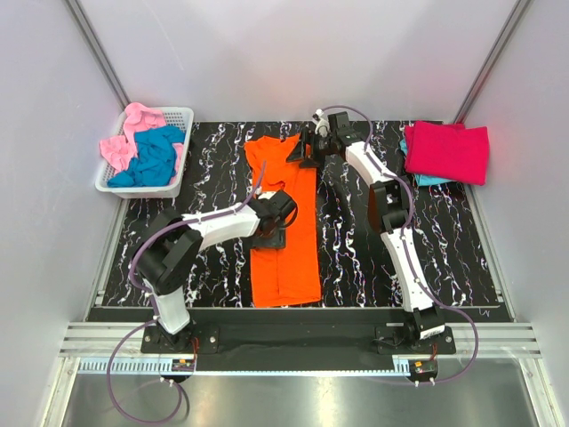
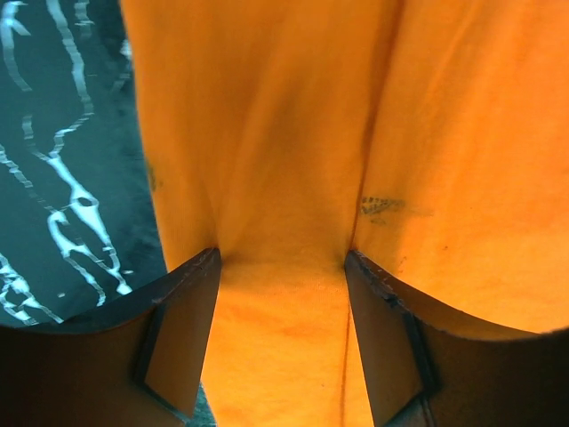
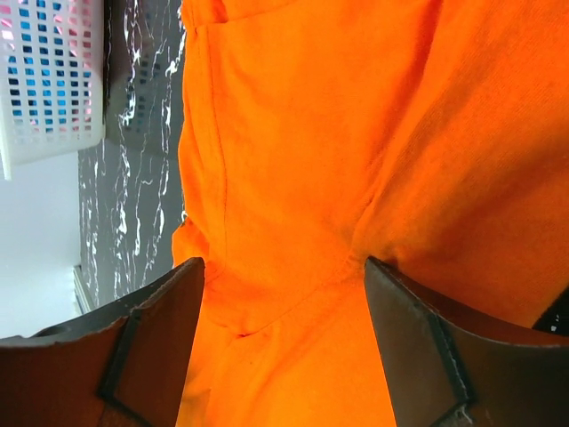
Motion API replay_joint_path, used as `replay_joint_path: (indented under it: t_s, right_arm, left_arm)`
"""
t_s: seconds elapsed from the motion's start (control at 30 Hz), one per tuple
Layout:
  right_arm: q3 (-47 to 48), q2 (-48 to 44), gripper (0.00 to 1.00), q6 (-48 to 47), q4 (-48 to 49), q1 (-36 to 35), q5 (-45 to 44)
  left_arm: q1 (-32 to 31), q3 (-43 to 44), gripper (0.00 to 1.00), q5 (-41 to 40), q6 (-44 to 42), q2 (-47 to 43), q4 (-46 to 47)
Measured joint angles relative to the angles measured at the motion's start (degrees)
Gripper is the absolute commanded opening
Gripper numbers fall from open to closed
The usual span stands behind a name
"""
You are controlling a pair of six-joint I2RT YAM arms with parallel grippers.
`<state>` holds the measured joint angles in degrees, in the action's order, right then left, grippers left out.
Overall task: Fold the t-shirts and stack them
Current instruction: Fold the tshirt
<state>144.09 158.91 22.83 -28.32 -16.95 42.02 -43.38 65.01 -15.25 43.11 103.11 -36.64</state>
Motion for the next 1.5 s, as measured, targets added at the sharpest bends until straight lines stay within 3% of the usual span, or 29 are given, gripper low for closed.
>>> replay_joint_path:
  t_s: [0.4,0.53,0.57,0.73,0.87,1.0,1.17,1.5]
  right_arm:
    - [0.00,0.61,0.83,3.74,2.99,0.20,2.67]
    - [-0.09,0.48,0.93,2.89,3.72,0.17,4.63]
    - [-0.72,0.11,0.99,2.47,3.80,0.17,4.55]
    - [-9.09,-7.10,1.00,0.46,3.67,0.07,0.50]
    - [-24.59,-21.18,1.00,-2.47,4.63,-0.02,-4.96]
    - [-45.99,-40.46,0.93,-5.33,7.45,-1.01,-14.29]
    - [-68.39,-59.78,0.89,-5.03,11.06,-4.90,-22.25]
    - [-94.29,-74.10,0.79,3.26,11.76,-23.39,-35.93]
  left_arm:
    - [0.55,-1.27,0.64,-1.11,0.11,-2.40,-2.54]
    - [0.55,-1.97,0.64,-1.14,-0.63,-7.80,-4.70]
    - [0.55,-1.99,0.64,-1.22,-0.66,-9.77,-4.68]
    - [0.55,-3.89,0.65,-2.51,-0.42,-20.74,-4.39]
    - [0.55,-10.19,0.65,-3.02,2.05,-30.58,-3.26]
    - [0.61,-21.33,0.65,-2.23,5.25,-41.16,0.33]
    - [0.68,-30.40,0.66,-0.42,8.87,-47.71,2.99]
    - [0.70,-36.37,0.63,3.02,14.21,-47.71,9.25]
